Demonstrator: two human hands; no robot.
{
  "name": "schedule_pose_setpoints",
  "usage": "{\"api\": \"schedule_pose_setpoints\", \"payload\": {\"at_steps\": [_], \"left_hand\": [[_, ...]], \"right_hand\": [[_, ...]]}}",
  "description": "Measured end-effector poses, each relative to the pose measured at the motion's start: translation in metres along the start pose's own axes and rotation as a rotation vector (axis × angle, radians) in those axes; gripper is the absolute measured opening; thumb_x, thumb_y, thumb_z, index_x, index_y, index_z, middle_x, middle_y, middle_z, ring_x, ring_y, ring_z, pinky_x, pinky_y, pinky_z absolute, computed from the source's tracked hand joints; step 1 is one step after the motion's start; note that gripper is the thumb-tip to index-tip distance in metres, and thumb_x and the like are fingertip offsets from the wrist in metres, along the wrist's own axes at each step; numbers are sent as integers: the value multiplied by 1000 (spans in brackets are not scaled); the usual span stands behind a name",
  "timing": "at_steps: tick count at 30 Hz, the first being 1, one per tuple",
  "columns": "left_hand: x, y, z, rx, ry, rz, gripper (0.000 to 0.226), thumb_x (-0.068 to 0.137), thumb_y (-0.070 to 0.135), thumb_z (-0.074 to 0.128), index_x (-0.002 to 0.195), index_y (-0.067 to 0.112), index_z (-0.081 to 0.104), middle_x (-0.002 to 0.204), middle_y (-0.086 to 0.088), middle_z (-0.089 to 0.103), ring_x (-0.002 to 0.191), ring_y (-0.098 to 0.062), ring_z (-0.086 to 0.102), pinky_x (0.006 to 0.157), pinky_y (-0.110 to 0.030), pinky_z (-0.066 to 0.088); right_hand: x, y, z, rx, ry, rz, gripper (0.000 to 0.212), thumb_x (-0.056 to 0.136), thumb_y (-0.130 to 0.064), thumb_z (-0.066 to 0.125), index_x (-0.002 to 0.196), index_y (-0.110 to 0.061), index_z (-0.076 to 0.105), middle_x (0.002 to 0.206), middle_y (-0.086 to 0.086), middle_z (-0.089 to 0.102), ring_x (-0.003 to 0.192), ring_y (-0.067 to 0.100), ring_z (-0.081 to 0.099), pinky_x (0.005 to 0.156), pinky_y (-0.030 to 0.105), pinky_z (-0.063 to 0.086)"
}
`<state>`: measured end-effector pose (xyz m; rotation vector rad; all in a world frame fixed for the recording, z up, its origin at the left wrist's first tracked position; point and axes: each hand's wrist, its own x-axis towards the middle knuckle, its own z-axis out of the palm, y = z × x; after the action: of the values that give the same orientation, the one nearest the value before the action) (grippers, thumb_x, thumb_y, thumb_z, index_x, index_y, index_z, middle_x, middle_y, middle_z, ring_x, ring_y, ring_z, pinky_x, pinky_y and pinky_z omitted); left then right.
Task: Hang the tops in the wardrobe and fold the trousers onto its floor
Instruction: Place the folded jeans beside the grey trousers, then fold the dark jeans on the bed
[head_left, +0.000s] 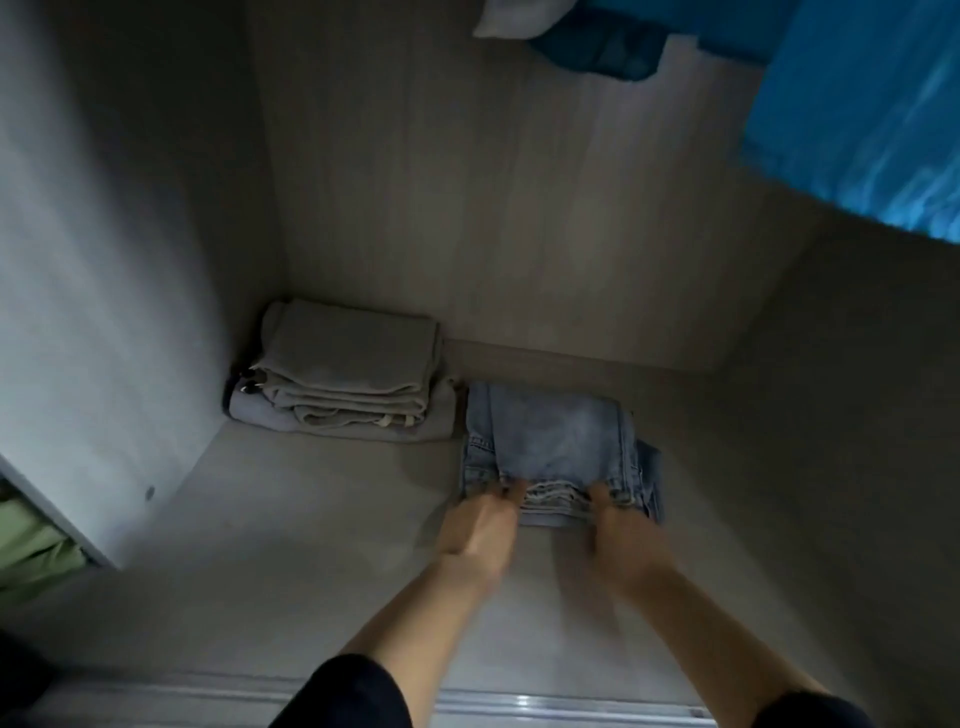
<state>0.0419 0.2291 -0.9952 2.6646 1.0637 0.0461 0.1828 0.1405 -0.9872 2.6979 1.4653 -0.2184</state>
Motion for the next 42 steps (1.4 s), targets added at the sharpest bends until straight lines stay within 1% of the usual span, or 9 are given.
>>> {"api": "schedule_pose_setpoints", "payload": {"at_steps": [3,8,11,15,20,23,27,32,42], "left_hand": [[20,-4,4,-47,29,-21,63,94,11,45,151,21,20,144,-9,43,130,-28,44,101,-39,43],[51,-17,7,-190,-2,-59,59,99,25,40,153,24,17,150,-9,36,134,-28,38,108,-38,36],[70,-24,8,-180,22,-75,62,99,28,41,153,22,12,151,-9,34,139,-26,29,115,-39,26],[87,-39,7,-255,47,-83,64,98,30,41,154,23,10,151,-8,34,139,-26,29,113,-36,29],[88,-44,3,-249,19,-106,72,96,27,45,154,18,3,153,-8,30,136,-27,33,107,-34,33],[76,-42,0,-245,-85,-141,76,96,30,46,154,19,-2,157,-7,22,138,-26,34,107,-36,36],[45,-45,5,-200,-181,-95,71,98,33,42,154,14,4,161,-3,13,146,-19,16,118,-33,20],[10,-53,-10,-184,-131,-154,65,96,34,46,152,21,16,148,-7,41,126,-31,50,101,-39,44],[-86,-24,-100,-152,2,-125,53,97,29,44,147,21,32,153,1,33,140,-19,29,109,-33,33]], "right_hand": [[32,3,-3,-8,-33,-10,76,90,-25,53,152,-28,10,123,8,62,110,25,62,80,31,48],[80,9,-4,-71,-27,-66,66,81,-34,59,143,-25,39,133,6,56,123,24,53,95,33,49],[96,10,1,-106,-63,-67,90,75,-52,61,152,-24,22,152,4,34,140,22,32,107,34,36],[108,7,10,34,-154,-40,119,63,-76,56,154,-28,-2,161,-2,13,146,21,20,113,34,28],[111,5,11,189,-276,-55,113,73,-65,66,153,-34,-9,161,-5,11,142,23,31,107,30,35],[105,3,12,182,-315,-51,103,83,-61,59,153,-30,-9,162,-3,1,147,21,17,113,32,26],[88,-6,14,94,-339,-46,86,95,-56,44,154,-20,-8,162,5,-5,149,22,1,119,33,15],[48,-25,3,89,-284,-99,81,95,-49,46,155,-17,1,162,2,8,147,21,19,115,36,27],[-82,-50,-96,212,-142,-92,62,94,-41,52,147,-17,29,147,9,37,132,30,40,106,39,39]]}}
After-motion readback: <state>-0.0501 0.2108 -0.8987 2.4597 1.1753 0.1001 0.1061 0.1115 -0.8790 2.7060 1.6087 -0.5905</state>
